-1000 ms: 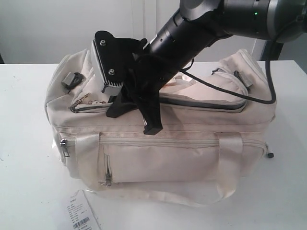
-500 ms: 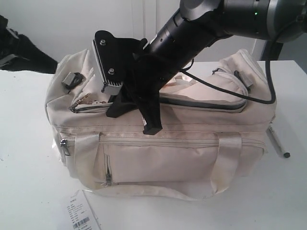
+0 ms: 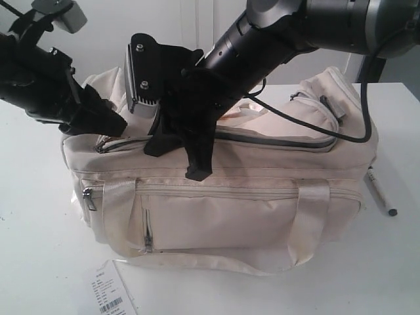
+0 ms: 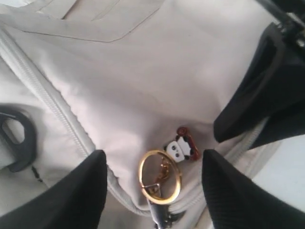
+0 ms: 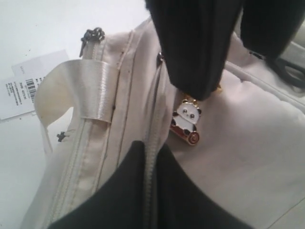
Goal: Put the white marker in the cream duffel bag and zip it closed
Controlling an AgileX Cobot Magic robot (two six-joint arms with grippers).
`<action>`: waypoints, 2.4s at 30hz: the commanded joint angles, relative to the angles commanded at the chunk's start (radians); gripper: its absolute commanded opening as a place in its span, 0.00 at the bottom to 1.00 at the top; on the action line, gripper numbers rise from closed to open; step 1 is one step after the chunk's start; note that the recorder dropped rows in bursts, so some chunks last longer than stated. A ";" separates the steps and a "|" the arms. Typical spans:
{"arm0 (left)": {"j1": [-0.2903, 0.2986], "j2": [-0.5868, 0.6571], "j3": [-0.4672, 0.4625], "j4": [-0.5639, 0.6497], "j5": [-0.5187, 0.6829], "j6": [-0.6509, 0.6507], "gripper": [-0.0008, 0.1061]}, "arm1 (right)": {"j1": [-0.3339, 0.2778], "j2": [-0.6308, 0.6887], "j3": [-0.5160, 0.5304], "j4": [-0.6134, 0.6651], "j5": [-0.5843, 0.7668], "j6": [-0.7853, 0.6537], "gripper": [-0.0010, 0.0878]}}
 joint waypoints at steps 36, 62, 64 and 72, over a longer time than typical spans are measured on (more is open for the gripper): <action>0.097 -0.062 0.056 0.005 -0.227 -0.006 0.01 | 0.000 -0.039 0.000 -0.005 0.001 0.026 0.01; 0.180 -0.060 0.056 -0.091 -0.117 -0.035 0.18 | 0.000 -0.007 0.002 -0.073 0.069 0.056 0.01; 0.180 -0.060 0.056 -0.091 -0.118 -0.039 0.28 | 0.000 -0.007 0.002 -0.072 0.069 0.068 0.01; 0.180 -0.060 0.056 -0.095 -0.100 -0.055 0.32 | 0.000 -0.007 0.002 -0.072 0.069 0.082 0.01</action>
